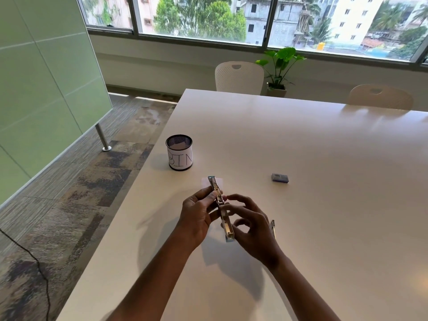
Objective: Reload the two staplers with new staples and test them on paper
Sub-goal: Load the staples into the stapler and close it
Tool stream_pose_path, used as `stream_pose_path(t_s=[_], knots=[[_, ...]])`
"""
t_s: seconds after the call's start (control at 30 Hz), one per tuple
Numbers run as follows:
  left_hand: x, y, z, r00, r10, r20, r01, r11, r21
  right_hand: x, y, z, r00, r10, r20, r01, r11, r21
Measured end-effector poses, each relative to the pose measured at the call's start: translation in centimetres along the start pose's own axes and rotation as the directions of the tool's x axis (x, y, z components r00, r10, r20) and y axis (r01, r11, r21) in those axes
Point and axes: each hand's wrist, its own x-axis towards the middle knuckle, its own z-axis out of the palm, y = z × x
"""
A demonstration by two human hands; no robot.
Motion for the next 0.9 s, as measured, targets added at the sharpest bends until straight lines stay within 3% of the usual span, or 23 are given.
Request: stream_pose_path(t_s=[0.2, 0.33, 0.53, 0.77, 0.9], knots=[[0.0, -0.5, -0.5, 0.999, -0.043, 0.025, 0.043, 0.999, 0.005, 1.4, -0.8, -0.9, 0.995, 0.069, -0.072, -0.054, 0.980, 0.192], [-0.5, -1.2, -0.4, 0.992, -0.076, 0.101, 0.074, 0.997, 0.018, 3.2, -1.0, -1.1, 0.975, 0.208, -0.083, -0.172, 0.932, 0.318], [-1.1, -2.1, -0.2, 0.986, -0.064, 0.156, 0.059, 0.998, 0.031, 4.1, 0.0, -0.6, 0.915, 0.401, 0.048, -0.359, 0.753, 0.552], [-1.3, -2.3, -0.4, 0.977, 0.030, 0.211, -0.068, 0.983, 0.172, 4.4, -0.3, 0.0, 0.855, 0.481, 0.193, -0.463, 0.540, 0.703], [-1.2, -2.3, -0.4, 0.973, 0.051, 0.227, -0.103, 0.969, 0.224, 4.9, -1.1, -0.1, 0.802, 0.540, 0.256, -0.551, 0.502, 0.667]])
